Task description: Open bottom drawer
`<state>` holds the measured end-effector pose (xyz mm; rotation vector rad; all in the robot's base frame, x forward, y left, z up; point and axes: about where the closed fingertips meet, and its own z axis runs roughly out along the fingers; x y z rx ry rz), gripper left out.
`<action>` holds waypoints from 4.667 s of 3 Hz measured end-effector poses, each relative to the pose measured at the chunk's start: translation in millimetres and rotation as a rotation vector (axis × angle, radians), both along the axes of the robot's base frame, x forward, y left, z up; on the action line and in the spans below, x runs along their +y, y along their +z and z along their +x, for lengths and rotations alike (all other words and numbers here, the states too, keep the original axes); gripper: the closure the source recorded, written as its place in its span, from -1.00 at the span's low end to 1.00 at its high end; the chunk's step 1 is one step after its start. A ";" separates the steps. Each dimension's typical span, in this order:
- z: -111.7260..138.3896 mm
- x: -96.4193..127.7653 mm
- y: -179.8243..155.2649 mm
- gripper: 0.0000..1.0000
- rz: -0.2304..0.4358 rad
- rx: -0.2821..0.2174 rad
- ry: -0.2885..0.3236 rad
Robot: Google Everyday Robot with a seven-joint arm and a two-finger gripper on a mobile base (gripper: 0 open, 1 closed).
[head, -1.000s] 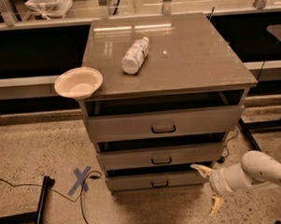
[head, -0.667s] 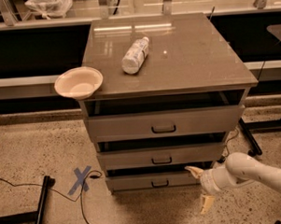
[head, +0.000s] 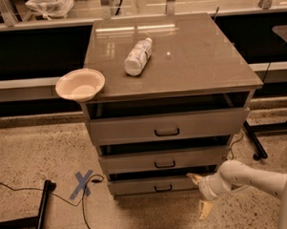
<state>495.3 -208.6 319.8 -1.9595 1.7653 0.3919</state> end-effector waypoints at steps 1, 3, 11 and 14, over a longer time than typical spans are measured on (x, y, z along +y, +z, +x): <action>9.5 0.7 -23.0 -1.00 0.028 -0.019 -0.036; 38.3 1.9 -96.1 -1.00 -0.004 -0.049 -0.149; 103.5 -14.1 -137.7 -0.38 -0.120 -0.064 -0.109; 24.8 11.5 -125.7 -0.42 0.027 0.094 0.099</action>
Offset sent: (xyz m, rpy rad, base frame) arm 0.0355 -0.0109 -0.0851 0.0051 -0.0676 -0.1776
